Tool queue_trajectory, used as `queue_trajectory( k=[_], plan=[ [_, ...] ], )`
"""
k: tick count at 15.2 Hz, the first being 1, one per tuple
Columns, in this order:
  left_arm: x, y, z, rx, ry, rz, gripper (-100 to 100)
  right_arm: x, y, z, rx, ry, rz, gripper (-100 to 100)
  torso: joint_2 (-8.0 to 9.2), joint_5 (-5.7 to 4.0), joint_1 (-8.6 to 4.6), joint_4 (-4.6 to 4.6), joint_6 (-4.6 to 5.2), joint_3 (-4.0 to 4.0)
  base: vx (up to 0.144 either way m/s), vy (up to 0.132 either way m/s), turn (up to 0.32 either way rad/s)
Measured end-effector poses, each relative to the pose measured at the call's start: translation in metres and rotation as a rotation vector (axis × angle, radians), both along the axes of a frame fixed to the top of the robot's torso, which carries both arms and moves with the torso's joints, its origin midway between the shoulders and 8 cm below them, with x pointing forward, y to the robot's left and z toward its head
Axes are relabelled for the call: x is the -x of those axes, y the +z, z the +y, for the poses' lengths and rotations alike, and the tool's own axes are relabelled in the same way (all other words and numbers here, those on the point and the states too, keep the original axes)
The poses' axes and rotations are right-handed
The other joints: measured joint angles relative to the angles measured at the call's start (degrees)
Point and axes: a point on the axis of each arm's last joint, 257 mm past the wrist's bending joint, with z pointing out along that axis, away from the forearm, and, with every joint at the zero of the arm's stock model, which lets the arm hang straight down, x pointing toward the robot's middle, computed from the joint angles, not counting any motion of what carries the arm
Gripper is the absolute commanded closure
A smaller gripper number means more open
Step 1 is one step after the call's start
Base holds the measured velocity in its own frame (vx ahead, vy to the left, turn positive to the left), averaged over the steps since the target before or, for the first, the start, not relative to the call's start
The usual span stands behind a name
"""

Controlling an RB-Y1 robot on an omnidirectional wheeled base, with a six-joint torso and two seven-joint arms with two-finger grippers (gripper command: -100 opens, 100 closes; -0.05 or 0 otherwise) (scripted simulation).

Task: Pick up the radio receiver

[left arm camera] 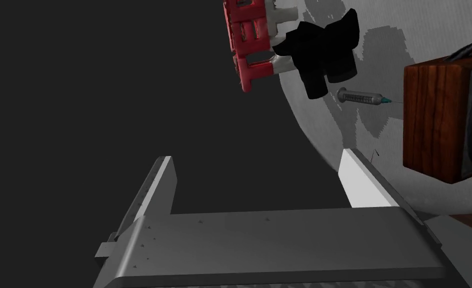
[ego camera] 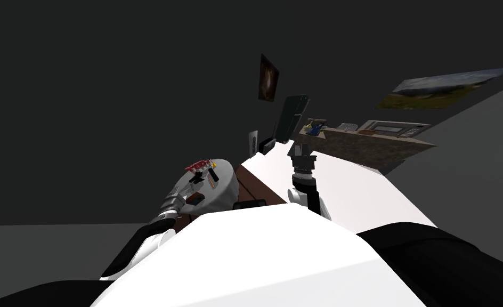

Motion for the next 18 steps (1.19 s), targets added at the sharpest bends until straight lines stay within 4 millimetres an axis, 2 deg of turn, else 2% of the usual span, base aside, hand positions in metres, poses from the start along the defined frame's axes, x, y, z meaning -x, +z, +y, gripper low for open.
queue_trajectory(
  k=[5,9,12,14,18],
  plan=[
    [0.037,-0.037,0.022,0.074,0.070,0.116,-100,0.000,0.000,0.000,0.000,0.000,0.000,0,-0.02,0.00,0.00,-0.01,0.02,-0.01,0.002,-0.001,-0.162],
    [0.064,-0.055,0.037,0.127,0.117,0.191,-100,0.000,0.000,0.000,0.000,0.000,0.000,0,-0.04,0.01,0.02,-0.01,0.00,-0.02,0.007,-0.002,-0.183],
    [0.095,-0.073,0.055,0.181,0.171,0.260,-100,0.000,0.000,0.000,0.000,0.000,0.000,0,-0.06,0.00,0.03,-0.01,0.03,-0.04,0.016,0.000,-0.233],
    [0.114,-0.084,0.058,0.214,0.198,0.299,-100,0.000,0.000,0.000,0.000,0.000,0.000,0,-0.07,0.01,0.03,-0.02,-0.01,-0.04,0.011,0.007,-0.032],
    [0.141,-0.093,0.062,0.260,0.239,0.352,-100,0.000,0.000,0.000,0.000,0.000,0.000,0,-0.08,0.01,0.02,-0.02,0.00,-0.05,0.017,0.002,-0.188]
  ],
)
